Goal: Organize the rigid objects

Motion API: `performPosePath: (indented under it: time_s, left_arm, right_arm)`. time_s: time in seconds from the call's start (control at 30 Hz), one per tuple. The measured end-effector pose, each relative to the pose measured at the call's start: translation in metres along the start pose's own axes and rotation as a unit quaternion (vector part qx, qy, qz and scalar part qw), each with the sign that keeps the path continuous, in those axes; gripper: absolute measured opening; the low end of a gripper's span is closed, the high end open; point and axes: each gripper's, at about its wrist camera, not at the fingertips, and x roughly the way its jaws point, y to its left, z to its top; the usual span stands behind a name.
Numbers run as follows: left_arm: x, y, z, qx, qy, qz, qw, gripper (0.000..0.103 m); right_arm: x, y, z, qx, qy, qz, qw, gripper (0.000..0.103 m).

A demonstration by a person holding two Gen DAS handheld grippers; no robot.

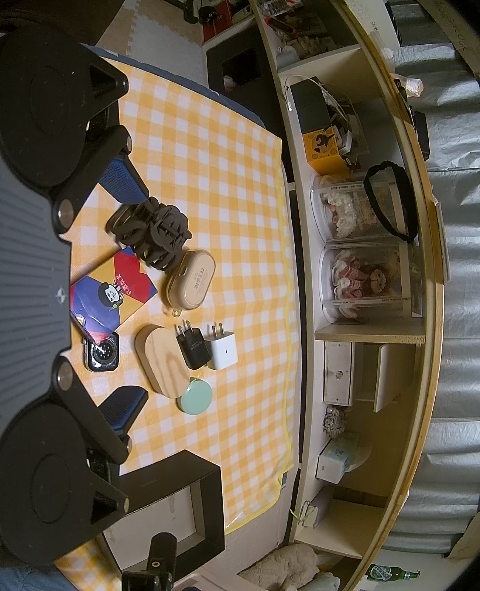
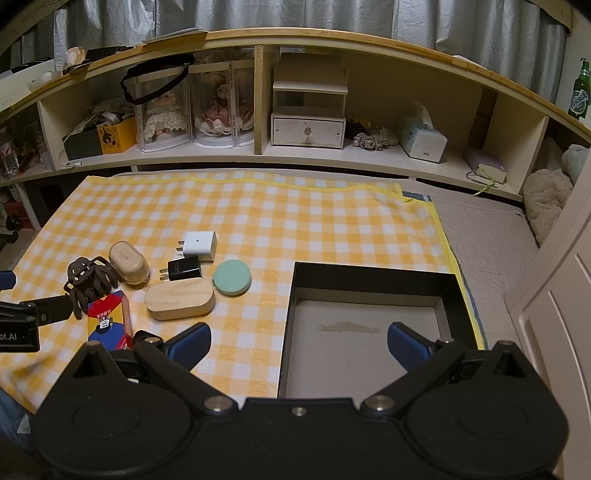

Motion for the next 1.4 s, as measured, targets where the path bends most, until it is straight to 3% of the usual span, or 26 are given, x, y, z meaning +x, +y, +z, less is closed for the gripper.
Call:
performPosePath:
  time_s: [1.2, 1.4]
  left_arm:
    - [0.000, 0.000, 0.000, 0.000, -0.001, 0.000, 1.0000, 0.103]
    - [-0.001, -0.007, 0.001, 0.001, -0.003, 0.002, 1.0000, 0.103]
  right_arm:
    - [0.000, 0.001, 0.000, 0.000, -0.002, -0.001, 1.000, 0.103]
    - [-0.002, -0.016, 0.005, 0.011, -0.023, -0.024, 0.999, 0.103]
